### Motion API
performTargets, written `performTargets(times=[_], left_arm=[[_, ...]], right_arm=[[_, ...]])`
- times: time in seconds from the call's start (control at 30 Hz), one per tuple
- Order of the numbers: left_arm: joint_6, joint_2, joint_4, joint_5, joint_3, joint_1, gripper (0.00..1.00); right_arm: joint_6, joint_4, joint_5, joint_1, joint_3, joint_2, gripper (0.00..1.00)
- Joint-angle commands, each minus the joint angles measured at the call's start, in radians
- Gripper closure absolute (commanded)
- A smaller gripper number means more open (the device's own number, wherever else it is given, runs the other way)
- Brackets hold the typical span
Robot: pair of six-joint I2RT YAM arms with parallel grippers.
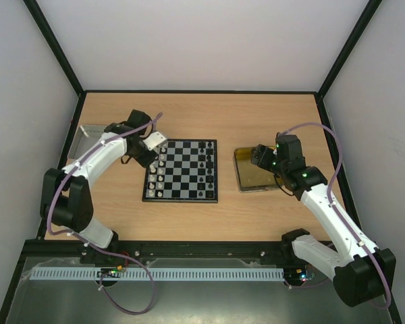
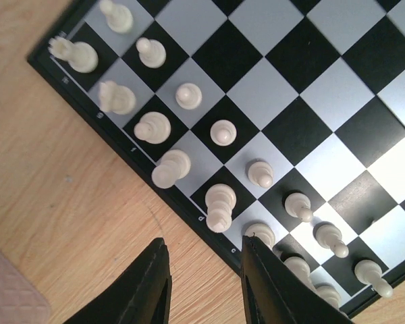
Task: Set up the chess pieces on the board
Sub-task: Place the chess piece on the chessboard, then reset both arms
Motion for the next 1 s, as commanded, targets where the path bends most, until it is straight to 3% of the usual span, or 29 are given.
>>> performTargets(times=[0.0,0.07,0.17,0.43,0.6,0.83,0.97], left_arm=[[-0.022,-0.069,-0.037,-0.015,0.044,-0.004,0.64],[-0.027,-0.097,-0.038,-0.013,0.044,-0.005,0.54],[-0.040,-0.141,-0.030,0.000,0.033,-0.005,0.34],[-0.057,-0.243,-0.042,0.045,0.010,-0.020,0.01],[-0.080,-0.282,-0.069,-0.010,-0.011,-0.101,0.01],[-0.117,-0.320,-0.094,-0.011,-0.007,-0.189,0.01],[-0.099,-0.347,-0.122,0.057,-0.010,-0.214,0.01]], right_arm=[[-0.017,-0.026,0.014,0.001,0.005,-0.009,0.13],[-0.027,-0.034,-0.001,0.001,0.021,0.003,0.01],[-0.045,-0.055,-0.027,0.002,0.052,0.025,0.02],[-0.108,-0.126,-0.153,0.025,0.140,0.020,0.02],[-0.129,-0.199,-0.182,0.124,0.154,0.013,0.03],[-0.064,-0.262,0.057,0.478,0.142,0.039,0.02],[-0.029,-0.286,0.150,0.601,0.167,0.060,0.03]])
